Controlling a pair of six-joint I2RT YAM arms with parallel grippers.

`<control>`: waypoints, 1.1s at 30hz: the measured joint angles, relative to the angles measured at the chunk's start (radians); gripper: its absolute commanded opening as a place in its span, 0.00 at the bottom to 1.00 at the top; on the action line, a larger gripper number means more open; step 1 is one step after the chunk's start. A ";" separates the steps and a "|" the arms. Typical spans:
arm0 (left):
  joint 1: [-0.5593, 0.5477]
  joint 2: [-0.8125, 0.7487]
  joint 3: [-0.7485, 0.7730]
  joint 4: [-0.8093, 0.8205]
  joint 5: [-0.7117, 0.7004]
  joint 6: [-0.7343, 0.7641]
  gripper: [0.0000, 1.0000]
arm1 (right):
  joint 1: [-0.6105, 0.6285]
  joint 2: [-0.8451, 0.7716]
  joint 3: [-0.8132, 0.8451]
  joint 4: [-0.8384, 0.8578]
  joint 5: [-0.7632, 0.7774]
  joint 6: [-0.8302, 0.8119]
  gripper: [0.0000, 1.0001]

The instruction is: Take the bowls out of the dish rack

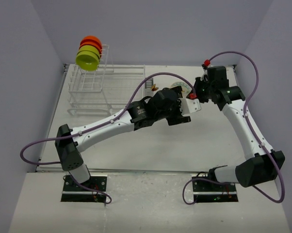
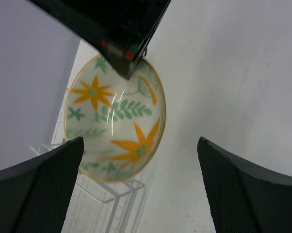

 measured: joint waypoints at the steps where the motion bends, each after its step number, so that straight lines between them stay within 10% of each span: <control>1: 0.002 -0.005 -0.008 0.016 -0.029 -0.013 1.00 | -0.016 0.005 0.000 0.011 0.010 0.011 0.00; 15: 0.111 -0.319 -0.016 0.023 -0.624 -0.504 1.00 | -0.127 0.500 0.145 0.386 0.260 0.114 0.00; 33: 0.316 -0.485 -0.113 -0.008 -0.675 -0.777 1.00 | -0.134 0.669 0.148 0.511 0.250 0.143 0.20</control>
